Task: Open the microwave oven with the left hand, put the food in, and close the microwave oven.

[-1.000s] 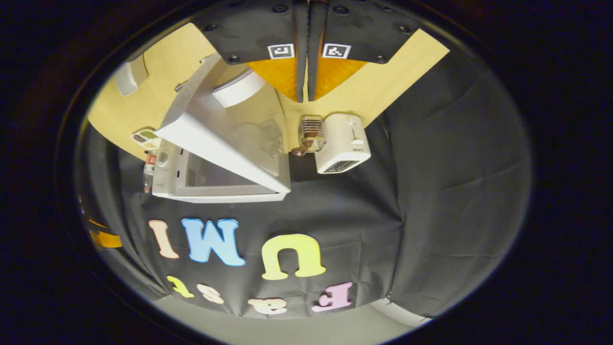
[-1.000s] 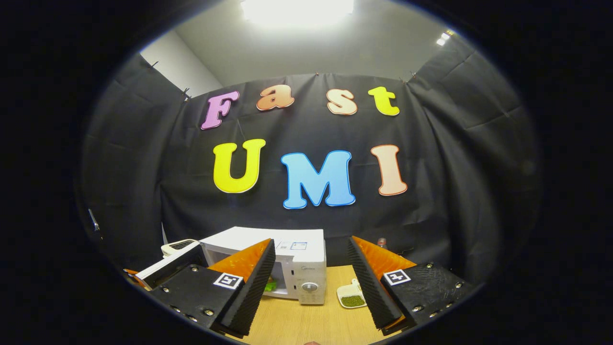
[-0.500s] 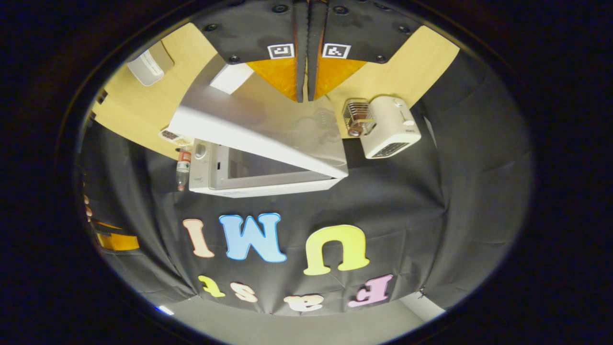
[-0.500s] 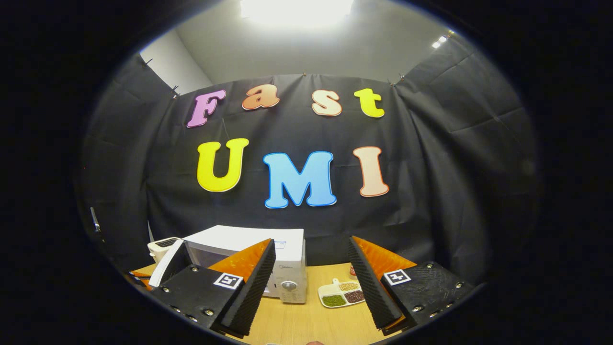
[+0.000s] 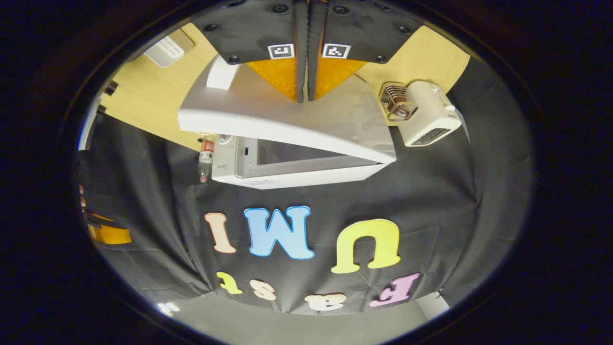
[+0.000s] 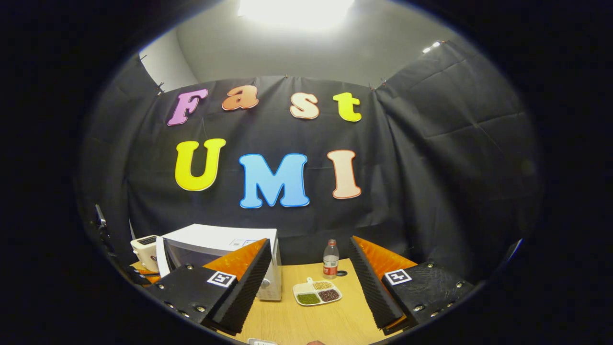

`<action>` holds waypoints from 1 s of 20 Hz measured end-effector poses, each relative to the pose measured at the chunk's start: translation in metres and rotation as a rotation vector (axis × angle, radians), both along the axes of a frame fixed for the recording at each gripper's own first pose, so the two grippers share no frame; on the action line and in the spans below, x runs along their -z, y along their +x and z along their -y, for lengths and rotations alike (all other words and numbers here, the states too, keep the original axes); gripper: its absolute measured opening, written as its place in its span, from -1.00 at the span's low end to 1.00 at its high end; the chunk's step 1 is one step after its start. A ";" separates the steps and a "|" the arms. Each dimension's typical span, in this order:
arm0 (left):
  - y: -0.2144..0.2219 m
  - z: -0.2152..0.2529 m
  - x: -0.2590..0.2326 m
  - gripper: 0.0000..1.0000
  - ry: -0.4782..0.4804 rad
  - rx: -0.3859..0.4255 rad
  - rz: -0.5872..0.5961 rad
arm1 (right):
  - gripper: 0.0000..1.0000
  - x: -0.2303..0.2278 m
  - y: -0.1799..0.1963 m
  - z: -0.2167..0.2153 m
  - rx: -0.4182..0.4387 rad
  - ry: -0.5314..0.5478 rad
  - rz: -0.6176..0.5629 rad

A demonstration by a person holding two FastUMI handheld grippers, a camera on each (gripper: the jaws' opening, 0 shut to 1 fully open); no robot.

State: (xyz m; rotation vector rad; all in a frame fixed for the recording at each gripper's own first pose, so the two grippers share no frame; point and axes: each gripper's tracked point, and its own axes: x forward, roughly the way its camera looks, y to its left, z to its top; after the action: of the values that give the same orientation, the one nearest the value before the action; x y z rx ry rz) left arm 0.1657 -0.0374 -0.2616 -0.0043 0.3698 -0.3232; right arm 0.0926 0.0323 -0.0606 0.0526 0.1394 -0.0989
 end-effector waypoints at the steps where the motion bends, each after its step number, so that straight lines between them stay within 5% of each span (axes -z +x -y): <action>1: 0.006 0.006 -0.002 -0.94 -0.001 0.011 0.008 | 0.94 0.001 -0.003 0.004 0.013 0.000 -0.003; 20: 0.110 0.090 0.011 -0.85 -0.013 0.030 0.005 | 0.94 -0.012 -0.062 0.087 0.238 -0.057 -0.020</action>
State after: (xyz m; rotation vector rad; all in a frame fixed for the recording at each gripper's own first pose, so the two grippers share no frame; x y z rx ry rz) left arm 0.2754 -0.1271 -0.2729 -0.0111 0.3631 -0.3550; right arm 0.0304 -0.0543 -0.0484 0.0111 0.1500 -0.3405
